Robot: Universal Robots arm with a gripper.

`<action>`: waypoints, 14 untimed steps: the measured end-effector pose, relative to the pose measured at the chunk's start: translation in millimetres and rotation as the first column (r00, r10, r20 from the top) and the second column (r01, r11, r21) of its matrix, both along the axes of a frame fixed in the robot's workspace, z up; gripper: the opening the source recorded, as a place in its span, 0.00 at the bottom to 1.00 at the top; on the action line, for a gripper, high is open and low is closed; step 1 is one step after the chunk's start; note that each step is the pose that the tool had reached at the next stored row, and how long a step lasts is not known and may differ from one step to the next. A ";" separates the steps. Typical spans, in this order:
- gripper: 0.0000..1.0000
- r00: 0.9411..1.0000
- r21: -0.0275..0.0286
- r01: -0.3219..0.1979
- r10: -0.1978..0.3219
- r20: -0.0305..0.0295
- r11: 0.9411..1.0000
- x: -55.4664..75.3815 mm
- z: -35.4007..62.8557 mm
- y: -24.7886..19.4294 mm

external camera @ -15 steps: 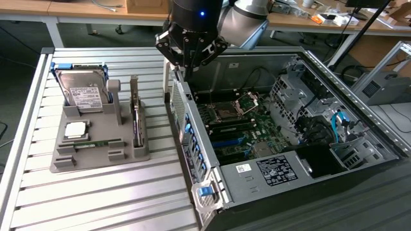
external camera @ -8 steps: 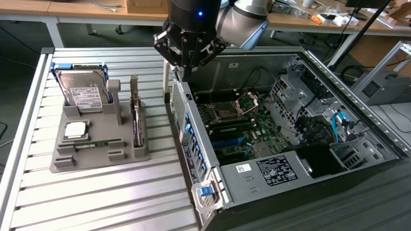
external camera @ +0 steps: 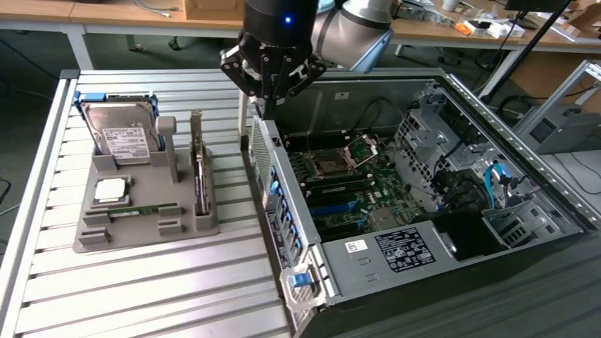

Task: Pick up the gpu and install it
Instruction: 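Reach for the gpu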

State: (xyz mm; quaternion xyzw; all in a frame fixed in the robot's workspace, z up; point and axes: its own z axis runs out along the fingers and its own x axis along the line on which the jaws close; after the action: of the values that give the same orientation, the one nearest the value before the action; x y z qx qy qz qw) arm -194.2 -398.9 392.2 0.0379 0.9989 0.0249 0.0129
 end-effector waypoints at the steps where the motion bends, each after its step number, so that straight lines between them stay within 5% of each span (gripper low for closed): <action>1: 0.11 1.000 0.000 0.000 0.000 0.000 1.000 -0.8 0.0 0.0; 14: 0.11 1.000 0.000 0.000 0.000 0.000 1.000 -9.9 -0.2 0.0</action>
State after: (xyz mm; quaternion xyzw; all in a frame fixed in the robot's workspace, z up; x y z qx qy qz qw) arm -204.1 -398.9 392.0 0.0379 0.9989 0.0249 0.0129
